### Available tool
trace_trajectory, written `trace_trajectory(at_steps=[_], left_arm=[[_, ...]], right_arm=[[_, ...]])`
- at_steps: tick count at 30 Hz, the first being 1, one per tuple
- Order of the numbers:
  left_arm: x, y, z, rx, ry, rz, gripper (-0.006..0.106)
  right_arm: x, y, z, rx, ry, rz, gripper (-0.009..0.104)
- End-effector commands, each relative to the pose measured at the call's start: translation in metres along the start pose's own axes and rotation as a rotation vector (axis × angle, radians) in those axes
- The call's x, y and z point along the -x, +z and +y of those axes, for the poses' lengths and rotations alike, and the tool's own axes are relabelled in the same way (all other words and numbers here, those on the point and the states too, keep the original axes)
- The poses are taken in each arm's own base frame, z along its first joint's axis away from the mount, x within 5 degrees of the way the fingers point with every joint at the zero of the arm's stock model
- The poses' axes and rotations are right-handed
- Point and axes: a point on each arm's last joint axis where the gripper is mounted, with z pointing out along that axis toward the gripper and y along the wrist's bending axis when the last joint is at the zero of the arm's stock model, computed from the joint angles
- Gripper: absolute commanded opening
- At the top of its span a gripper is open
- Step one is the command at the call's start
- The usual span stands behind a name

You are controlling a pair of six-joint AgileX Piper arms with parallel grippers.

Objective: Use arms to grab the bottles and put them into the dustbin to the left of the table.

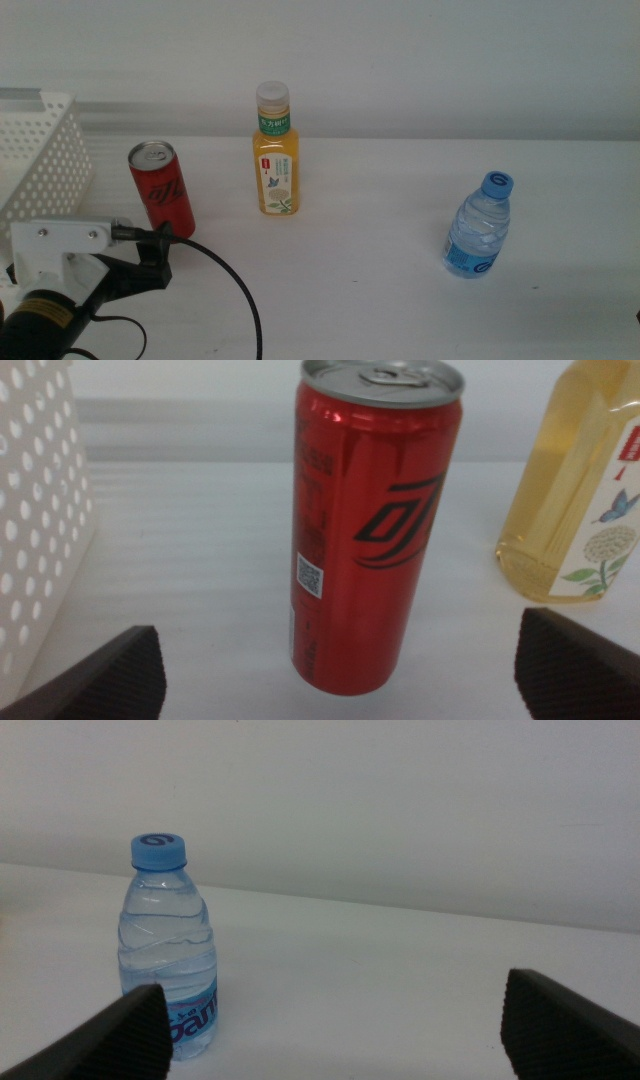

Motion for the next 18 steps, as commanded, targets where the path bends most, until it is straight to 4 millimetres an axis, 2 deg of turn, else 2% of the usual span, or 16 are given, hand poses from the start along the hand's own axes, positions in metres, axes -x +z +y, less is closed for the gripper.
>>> trace_trajectory(at_steps=[1, 18], left_arm=[[0.0, 0.002, 0.0, 0.008, -0.002, 0.006, 0.094], [-0.007, 0.035, -0.003, -0.016, -0.016, -0.01, 0.094]], right_arm=[[-0.011, 0.0, 0.001, -0.005, -0.011, -0.007, 0.088], [-0.011, 0.0, 0.001, -0.005, -0.011, -0.007, 0.088]])
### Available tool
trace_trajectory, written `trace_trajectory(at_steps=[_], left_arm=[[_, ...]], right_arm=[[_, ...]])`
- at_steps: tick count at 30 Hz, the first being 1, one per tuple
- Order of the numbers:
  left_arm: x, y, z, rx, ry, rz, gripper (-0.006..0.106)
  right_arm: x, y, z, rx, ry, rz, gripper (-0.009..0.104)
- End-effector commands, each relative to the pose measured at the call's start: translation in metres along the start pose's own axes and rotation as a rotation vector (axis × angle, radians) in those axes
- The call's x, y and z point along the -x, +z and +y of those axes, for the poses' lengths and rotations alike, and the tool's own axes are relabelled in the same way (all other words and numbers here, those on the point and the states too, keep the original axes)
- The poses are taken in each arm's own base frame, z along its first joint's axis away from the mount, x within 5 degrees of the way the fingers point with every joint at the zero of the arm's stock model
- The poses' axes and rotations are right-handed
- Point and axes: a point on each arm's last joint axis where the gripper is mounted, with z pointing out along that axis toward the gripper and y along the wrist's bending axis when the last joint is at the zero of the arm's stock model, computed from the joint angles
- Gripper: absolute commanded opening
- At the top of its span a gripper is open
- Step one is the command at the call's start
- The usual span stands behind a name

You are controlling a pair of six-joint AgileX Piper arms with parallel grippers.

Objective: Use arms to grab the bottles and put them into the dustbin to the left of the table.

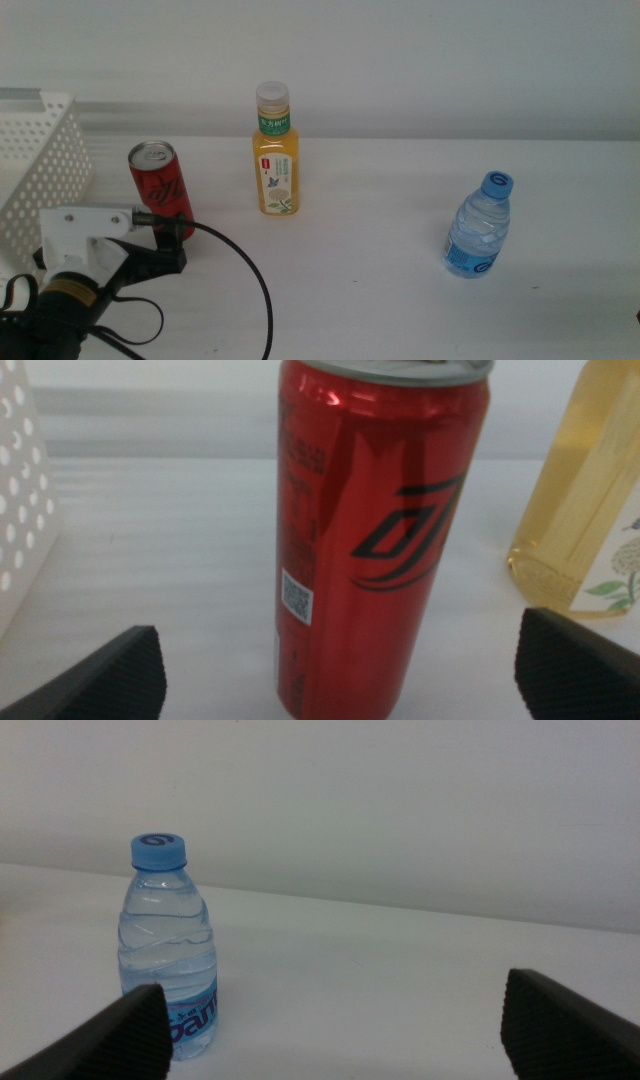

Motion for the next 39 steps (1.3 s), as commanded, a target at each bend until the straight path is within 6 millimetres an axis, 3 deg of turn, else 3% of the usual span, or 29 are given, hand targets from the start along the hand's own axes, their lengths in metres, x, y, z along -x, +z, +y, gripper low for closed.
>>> trace_trajectory(at_steps=[1, 39], left_arm=[[0.001, 0.006, -0.002, -0.005, -0.014, -0.021, 0.094], [0.004, 0.053, -0.006, -0.024, -0.034, 0.01, 0.094]], right_arm=[[-0.011, 0.0, 0.001, -0.005, -0.011, -0.007, 0.088], [-0.011, 0.0, 0.001, -0.005, -0.011, -0.007, 0.088]])
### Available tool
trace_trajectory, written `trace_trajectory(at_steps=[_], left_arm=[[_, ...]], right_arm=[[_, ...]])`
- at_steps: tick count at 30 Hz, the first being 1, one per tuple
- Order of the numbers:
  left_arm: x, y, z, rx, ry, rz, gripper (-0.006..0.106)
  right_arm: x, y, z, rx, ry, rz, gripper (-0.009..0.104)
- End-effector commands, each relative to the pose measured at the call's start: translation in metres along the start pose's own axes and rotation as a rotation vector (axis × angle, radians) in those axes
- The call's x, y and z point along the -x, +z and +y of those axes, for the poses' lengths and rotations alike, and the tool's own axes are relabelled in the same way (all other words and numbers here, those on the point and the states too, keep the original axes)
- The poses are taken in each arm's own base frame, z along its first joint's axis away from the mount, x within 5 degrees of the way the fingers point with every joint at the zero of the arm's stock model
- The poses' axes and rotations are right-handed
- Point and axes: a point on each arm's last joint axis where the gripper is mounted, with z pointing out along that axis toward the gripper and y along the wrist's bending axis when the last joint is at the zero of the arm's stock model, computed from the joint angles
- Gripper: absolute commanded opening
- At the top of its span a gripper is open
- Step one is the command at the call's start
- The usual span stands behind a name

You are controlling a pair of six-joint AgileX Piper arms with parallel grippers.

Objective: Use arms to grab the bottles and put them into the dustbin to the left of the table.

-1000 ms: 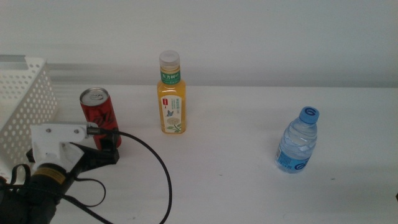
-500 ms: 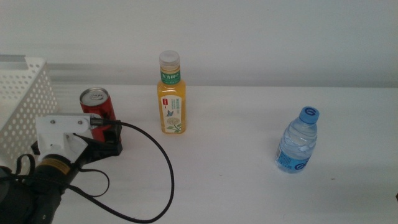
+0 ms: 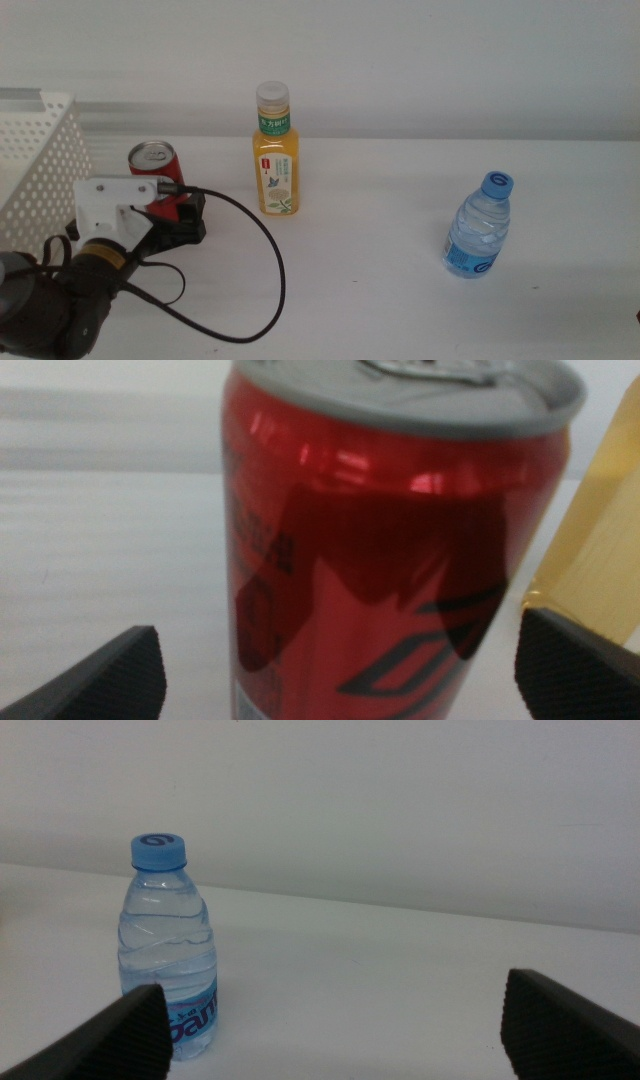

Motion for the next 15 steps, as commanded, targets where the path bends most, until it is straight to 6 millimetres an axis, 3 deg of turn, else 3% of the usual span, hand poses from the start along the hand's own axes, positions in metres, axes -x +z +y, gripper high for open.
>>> trace_trajectory(at_steps=[1, 9, 15], left_arm=[[0.001, 0.004, -0.002, 0.004, -0.014, 0.009, 0.094], [0.005, 0.016, -0.002, 0.008, -0.012, 0.021, 0.094], [-0.004, 0.021, -0.001, 0.005, -0.033, -0.002, 0.094]], right_arm=[[-0.011, 0.0, 0.001, -0.005, -0.011, -0.007, 0.088], [-0.011, 0.0, 0.001, -0.005, -0.011, -0.007, 0.088], [-0.011, 0.0, 0.001, -0.005, -0.011, -0.007, 0.088]])
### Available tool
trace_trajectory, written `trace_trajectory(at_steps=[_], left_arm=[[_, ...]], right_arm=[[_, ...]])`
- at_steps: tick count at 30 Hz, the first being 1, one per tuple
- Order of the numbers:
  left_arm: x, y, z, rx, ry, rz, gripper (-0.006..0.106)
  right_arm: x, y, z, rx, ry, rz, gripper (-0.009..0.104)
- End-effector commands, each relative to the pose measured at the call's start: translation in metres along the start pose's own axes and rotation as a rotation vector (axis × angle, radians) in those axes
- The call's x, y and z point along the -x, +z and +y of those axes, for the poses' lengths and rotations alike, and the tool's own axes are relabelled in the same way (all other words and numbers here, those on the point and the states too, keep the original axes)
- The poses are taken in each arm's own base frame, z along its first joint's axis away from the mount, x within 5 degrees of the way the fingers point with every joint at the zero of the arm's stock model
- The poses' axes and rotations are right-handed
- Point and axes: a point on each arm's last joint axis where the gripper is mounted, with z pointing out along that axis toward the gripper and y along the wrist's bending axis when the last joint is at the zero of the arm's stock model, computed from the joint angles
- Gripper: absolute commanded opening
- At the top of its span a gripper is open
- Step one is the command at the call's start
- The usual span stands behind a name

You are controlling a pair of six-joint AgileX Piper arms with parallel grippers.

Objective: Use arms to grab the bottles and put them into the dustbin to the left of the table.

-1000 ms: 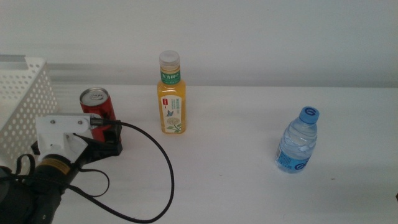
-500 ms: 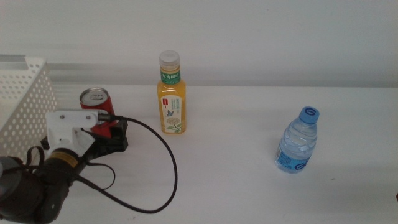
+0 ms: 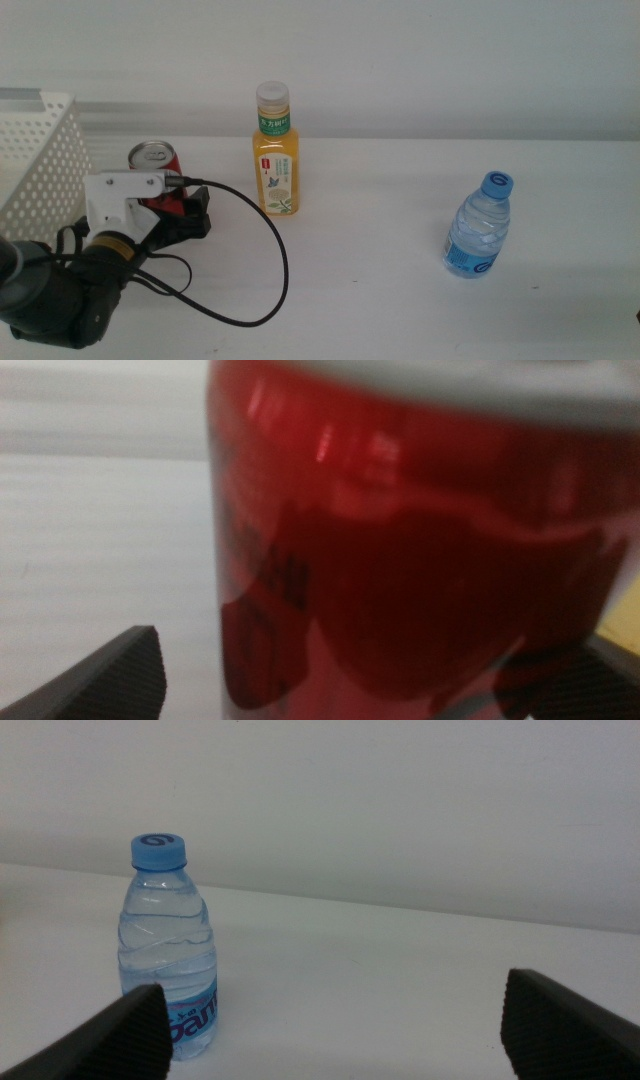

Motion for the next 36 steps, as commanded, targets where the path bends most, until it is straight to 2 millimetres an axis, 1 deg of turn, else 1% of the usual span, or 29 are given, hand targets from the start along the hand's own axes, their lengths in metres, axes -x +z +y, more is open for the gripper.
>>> trace_trajectory(at_steps=[1, 9, 13, 16, 20, 24, 27, 31, 36], left_arm=[[-0.0013, 0.0023, -0.0019, -0.008, -0.014, -0.033, 0.094], [-0.0037, 0.0032, -0.0009, -0.002, -0.02, -0.037, 0.094], [-0.0034, 0.0035, -0.0006, 0.001, -0.022, -0.039, 0.087], [-0.0034, 0.0035, -0.0006, 0.001, -0.019, -0.039, 0.078], [-0.0037, 0.0035, -0.0006, 0.002, 0.02, -0.035, 0.063], [-0.0039, 0.0035, -0.0004, 0.006, 0.078, -0.033, 0.039], [-0.0033, 0.0035, -0.0006, 0.003, 0.068, -0.039, 0.021], [-0.0029, 0.0029, -0.0007, 0.001, 0.012, -0.04, -0.001], [0.0038, -0.0062, -0.0021, -0.002, 0.044, -0.038, -0.002]], right_arm=[[-0.0114, 0.0002, 0.0013, -0.005, -0.011, -0.007, 0.088], [-0.0114, 0.0002, 0.0013, -0.005, -0.011, -0.007, 0.088], [-0.0114, 0.0002, 0.0013, -0.005, -0.011, -0.007, 0.088], [-0.0114, 0.0002, 0.0013, -0.005, -0.011, -0.007, 0.088], [-0.0114, 0.0002, 0.0013, -0.005, -0.011, -0.007, 0.088], [-0.0114, 0.0002, 0.0013, -0.005, -0.011, -0.007, 0.088], [-0.0114, 0.0002, 0.0013, -0.005, -0.011, -0.007, 0.088], [-0.0114, 0.0002, 0.0013, -0.005, -0.011, -0.007, 0.088], [-0.0114, 0.0002, 0.0013, -0.005, -0.011, -0.007, 0.088]])
